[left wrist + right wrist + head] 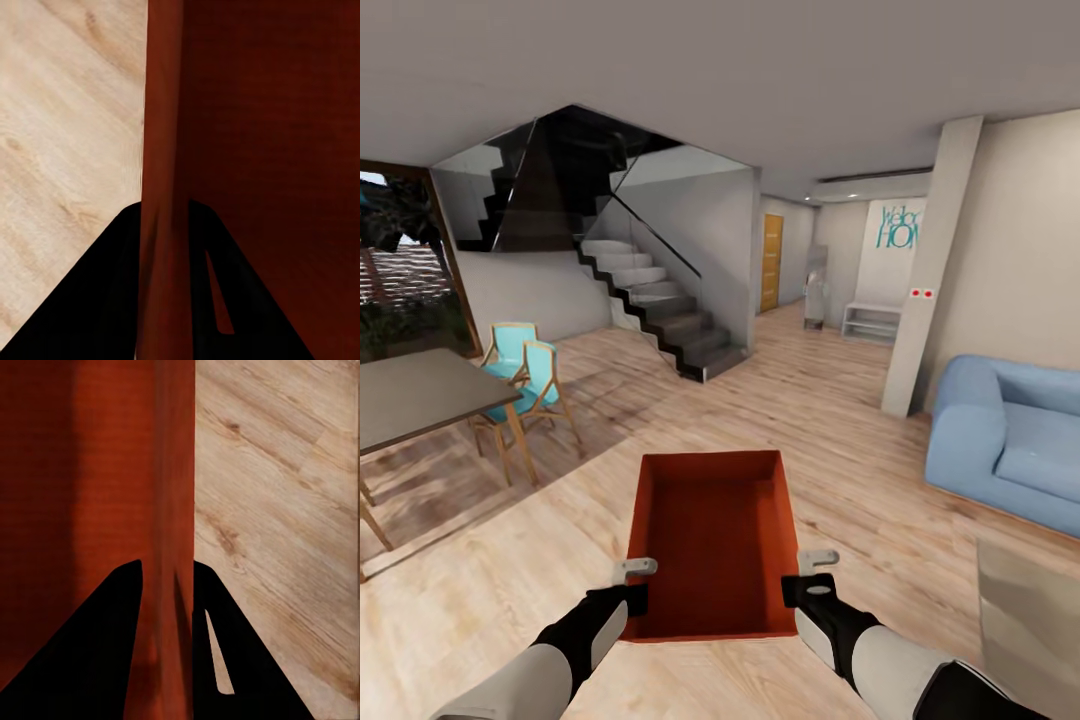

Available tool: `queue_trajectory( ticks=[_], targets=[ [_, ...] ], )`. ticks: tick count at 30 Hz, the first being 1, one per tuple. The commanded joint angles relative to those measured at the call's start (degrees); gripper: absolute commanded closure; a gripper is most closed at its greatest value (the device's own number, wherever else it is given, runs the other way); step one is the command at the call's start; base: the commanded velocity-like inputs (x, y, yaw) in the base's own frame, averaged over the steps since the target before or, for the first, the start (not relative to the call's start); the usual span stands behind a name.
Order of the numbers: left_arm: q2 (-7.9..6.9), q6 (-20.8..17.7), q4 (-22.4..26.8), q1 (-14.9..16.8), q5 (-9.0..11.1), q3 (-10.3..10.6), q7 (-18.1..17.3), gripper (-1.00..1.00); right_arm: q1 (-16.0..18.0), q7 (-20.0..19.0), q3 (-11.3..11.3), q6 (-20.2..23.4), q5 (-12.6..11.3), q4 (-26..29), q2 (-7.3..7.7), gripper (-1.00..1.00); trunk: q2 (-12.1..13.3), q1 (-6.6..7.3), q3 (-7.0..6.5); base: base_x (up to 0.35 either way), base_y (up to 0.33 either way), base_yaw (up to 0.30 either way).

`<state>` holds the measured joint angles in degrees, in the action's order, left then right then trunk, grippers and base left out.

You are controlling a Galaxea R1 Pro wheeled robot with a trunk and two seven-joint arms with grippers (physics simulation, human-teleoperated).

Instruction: Move the two storage containers from the living room to the garage. In the garage, place one container on the floor and stack the other container on top of it (either order is fine).

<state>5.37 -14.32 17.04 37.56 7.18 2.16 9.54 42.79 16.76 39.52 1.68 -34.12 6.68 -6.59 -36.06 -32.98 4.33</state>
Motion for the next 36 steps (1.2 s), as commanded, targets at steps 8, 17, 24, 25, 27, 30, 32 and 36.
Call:
queue_trajectory(
  ticks=[8, 17, 24, 25, 27, 30, 32, 36],
  targets=[
    [-0.01, 0.83, 1.06, 0.06, -0.77, -1.37, 0.64, 1.00, 0.01, -0.04, 0.12, 0.16, -1.48, 0.00, 0.00, 1.00, -0.09, -0.05, 0.11, 0.323, 0.000, 0.000],
    [-0.01, 0.79, 0.98, 0.06, -0.77, -1.37, 0.58, 1.00, 0.01, -0.06, 0.12, 0.16, -1.39, 0.00, 0.00, 1.00, -0.09, -0.05, 0.11, 0.323, 0.000, 0.000],
    [-0.01, 0.79, 0.97, 0.06, -0.75, -1.37, 0.57, 1.00, 0.01, -0.06, 0.12, 0.16, -1.39, 0.01, 0.00, 1.00, -0.09, -0.05, 0.11, 0.323, 0.000, 0.000],
    [-0.01, 0.79, 0.97, 0.06, -0.74, -1.37, 0.57, 1.00, 0.01, -0.06, 0.12, 0.16, -1.39, 0.01, 0.00, 1.00, -0.09, -0.05, 0.11, 0.323, 0.000, 0.000],
    [-0.01, 0.79, 0.97, 0.06, -0.70, -1.37, 0.57, 1.00, 0.01, -0.06, 0.12, 0.16, -1.39, 0.00, 0.00, 1.00, -0.09, -0.05, 0.11, 0.323, 0.000, 0.000],
    [-0.01, 0.79, 0.97, 0.06, -0.72, -1.37, 0.57, 1.00, 0.01, -0.06, 0.12, 0.16, -1.39, 0.01, 0.00, 1.00, -0.09, -0.05, 0.11, 0.323, 0.000, 0.000],
    [-0.01, 0.79, 0.97, 0.06, -0.70, -1.37, 0.57, 1.00, 0.01, -0.06, 0.12, 0.16, -1.39, 0.00, 0.00, 1.00, -0.09, -0.05, 0.11, 0.323, 0.000, 0.000],
    [-0.01, 0.79, 0.97, 0.06, -0.70, -1.37, 0.57, 1.00, 0.01, -0.06, 0.12, 0.16, -1.39, 0.00, 0.00, 1.00, -0.09, -0.05, 0.11, 0.323, 0.000, 0.000]
  ],
)
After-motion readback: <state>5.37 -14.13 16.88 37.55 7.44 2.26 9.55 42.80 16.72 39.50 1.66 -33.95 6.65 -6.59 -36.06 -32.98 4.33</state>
